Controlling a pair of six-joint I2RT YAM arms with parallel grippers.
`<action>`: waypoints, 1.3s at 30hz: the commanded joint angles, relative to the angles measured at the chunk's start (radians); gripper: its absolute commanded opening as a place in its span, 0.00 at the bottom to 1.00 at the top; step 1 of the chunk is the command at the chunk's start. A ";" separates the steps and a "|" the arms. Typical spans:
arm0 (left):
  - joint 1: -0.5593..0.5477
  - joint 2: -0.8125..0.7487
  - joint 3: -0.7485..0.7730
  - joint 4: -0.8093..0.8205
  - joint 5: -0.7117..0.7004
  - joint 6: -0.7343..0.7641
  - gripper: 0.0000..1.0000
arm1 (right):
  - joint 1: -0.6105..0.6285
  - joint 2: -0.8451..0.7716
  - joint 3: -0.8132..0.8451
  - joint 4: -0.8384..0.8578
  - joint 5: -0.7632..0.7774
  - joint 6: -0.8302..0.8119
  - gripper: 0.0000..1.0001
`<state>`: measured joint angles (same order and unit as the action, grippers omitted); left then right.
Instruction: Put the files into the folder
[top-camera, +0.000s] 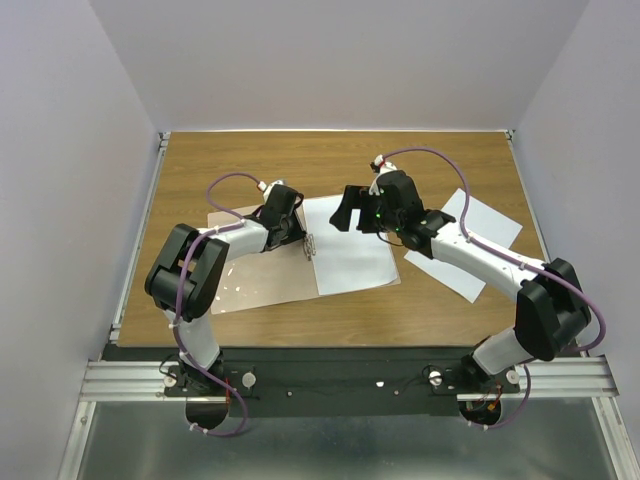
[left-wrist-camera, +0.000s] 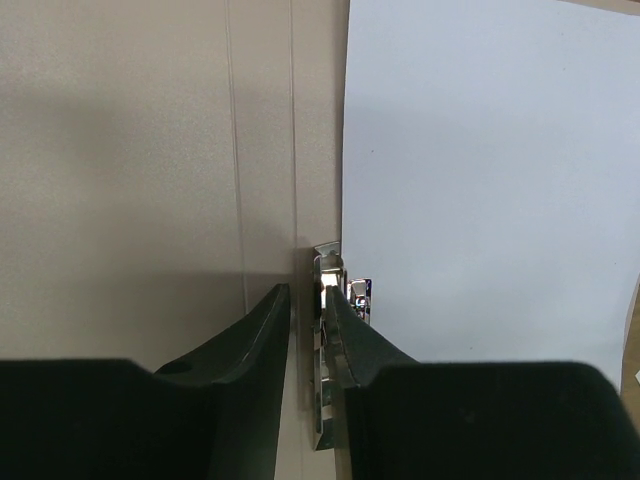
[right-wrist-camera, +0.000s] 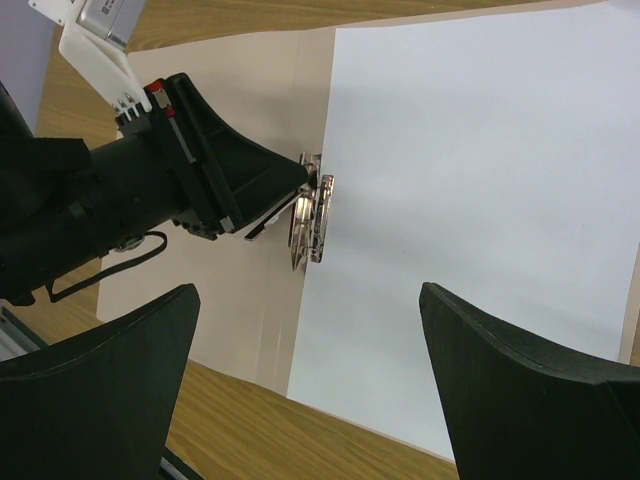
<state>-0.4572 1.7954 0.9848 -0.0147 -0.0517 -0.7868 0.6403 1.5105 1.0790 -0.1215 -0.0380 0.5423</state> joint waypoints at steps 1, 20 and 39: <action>-0.011 0.030 -0.017 -0.025 0.019 0.029 0.24 | 0.004 0.013 -0.011 -0.001 0.015 0.005 1.00; -0.023 0.047 -0.018 -0.031 0.021 -0.006 0.00 | 0.005 0.204 -0.002 0.098 -0.361 0.194 0.84; 0.005 0.038 -0.083 0.061 0.138 -0.042 0.00 | 0.009 0.387 0.107 0.112 -0.292 0.378 0.72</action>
<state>-0.4564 1.8069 0.9401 0.0929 0.0296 -0.8253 0.6407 1.8675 1.1412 -0.0242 -0.3553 0.8806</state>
